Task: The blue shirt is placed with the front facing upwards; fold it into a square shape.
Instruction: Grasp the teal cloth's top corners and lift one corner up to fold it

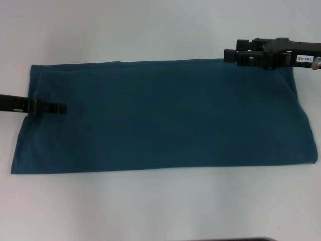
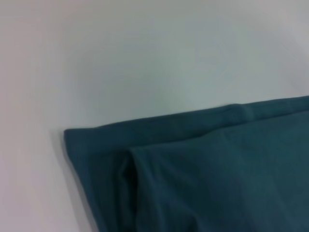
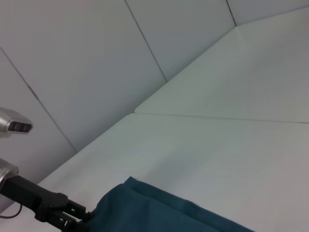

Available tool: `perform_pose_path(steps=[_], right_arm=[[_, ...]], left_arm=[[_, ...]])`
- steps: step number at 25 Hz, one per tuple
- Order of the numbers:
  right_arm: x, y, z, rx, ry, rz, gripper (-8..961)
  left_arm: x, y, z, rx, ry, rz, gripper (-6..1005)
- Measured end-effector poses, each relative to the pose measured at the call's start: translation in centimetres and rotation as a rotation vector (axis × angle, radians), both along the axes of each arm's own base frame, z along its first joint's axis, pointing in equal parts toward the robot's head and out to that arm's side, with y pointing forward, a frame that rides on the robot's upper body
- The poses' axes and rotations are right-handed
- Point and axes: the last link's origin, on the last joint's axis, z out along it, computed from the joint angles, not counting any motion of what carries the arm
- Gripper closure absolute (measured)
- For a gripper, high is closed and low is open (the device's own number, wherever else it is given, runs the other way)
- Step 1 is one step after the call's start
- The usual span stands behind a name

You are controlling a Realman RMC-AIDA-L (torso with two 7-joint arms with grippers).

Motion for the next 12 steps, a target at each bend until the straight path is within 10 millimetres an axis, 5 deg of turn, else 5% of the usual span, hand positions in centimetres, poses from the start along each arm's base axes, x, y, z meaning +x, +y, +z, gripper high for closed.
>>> perform_pose_path(steps=[12], right_arm=[[0.0,0.0,0.1,0.003,0.003,-0.002,175]], left_arm=[[-0.3,-0.2,1.6,0.017,0.019,0.002,261]])
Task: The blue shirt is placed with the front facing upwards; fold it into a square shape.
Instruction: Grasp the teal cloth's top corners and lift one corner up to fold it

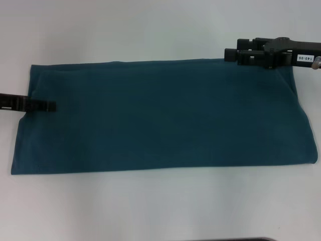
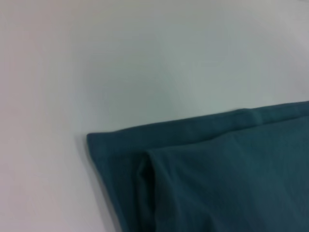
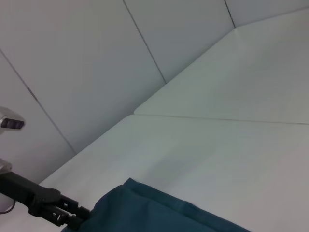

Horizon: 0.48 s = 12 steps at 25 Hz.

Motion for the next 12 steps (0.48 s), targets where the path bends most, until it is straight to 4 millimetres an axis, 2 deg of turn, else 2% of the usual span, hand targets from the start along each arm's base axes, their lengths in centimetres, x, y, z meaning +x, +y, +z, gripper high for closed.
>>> perform_pose_path(steps=[12], right_arm=[[0.04,-0.1,-0.09,-0.004,0.0,-0.001,174]], left_arm=[[-0.25,-0.46,-0.35,-0.009,0.004,0.002,261]])
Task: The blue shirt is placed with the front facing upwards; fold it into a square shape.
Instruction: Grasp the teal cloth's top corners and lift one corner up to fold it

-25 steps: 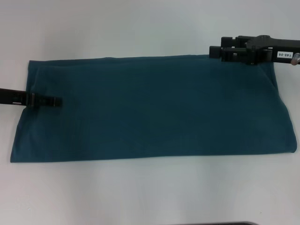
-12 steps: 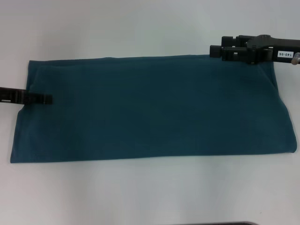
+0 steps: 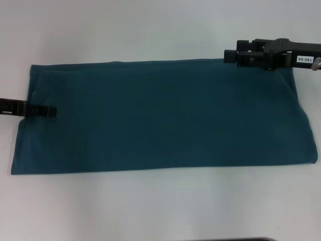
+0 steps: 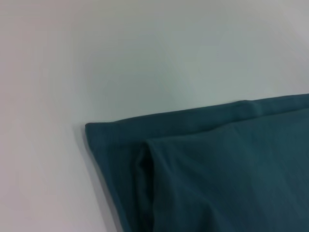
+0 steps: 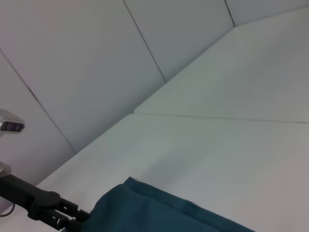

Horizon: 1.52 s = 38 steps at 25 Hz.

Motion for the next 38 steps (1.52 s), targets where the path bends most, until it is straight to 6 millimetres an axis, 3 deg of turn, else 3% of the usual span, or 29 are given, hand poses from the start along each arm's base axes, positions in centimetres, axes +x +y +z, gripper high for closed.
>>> perform_pose_path(steps=[9,18,26,38], right_arm=[[-0.1,-0.1,-0.1,0.0,0.002,0.004,174],[0.1,-0.1,0.0,0.012,-0.008,0.017,175],[0.4,-0.2,0.4,0.034,-0.005,0.02,175],[0.7,-0.4,0.6,0.041,-0.009,0.021,174]], left_arm=[[0.0,-0.2,0.3,-0.001,0.002,-0.002,262],[0.7,-2.4,3.4,-0.034,-0.026,0.019,261],[-0.4,-5.3,5.0,-0.054,-0.098,0.128,262],[-3.1,-8.4,4.5,-0.082,-0.131,0.258,262]])
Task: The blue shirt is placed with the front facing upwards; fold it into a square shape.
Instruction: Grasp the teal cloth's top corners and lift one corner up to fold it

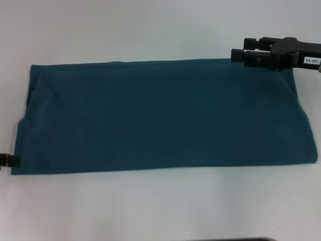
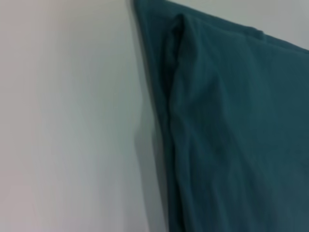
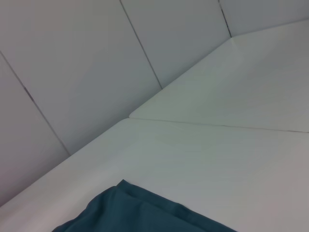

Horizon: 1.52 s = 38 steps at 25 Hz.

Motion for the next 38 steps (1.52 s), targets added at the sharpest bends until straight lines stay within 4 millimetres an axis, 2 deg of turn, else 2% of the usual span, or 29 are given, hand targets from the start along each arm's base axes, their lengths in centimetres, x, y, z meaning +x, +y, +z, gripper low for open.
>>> perform_pose_path(steps=[10,31,38], right_arm=[[0.0,0.0,-0.1,-0.002,0.001,-0.001,174],[0.0,-0.2,0.0,-0.006,0.005,-0.001,174],[0.2,-0.1,0.7,0.003,0.006,-0.005,175]], left_arm=[[-1.2,0.1,-0.4,-0.022,-0.014,0.032,262],[-0.2,1.1,-1.8,-0.09,-0.031,0.005,262],[0.4,1.6,-1.8,-0.096,-0.036,-0.015,261]])
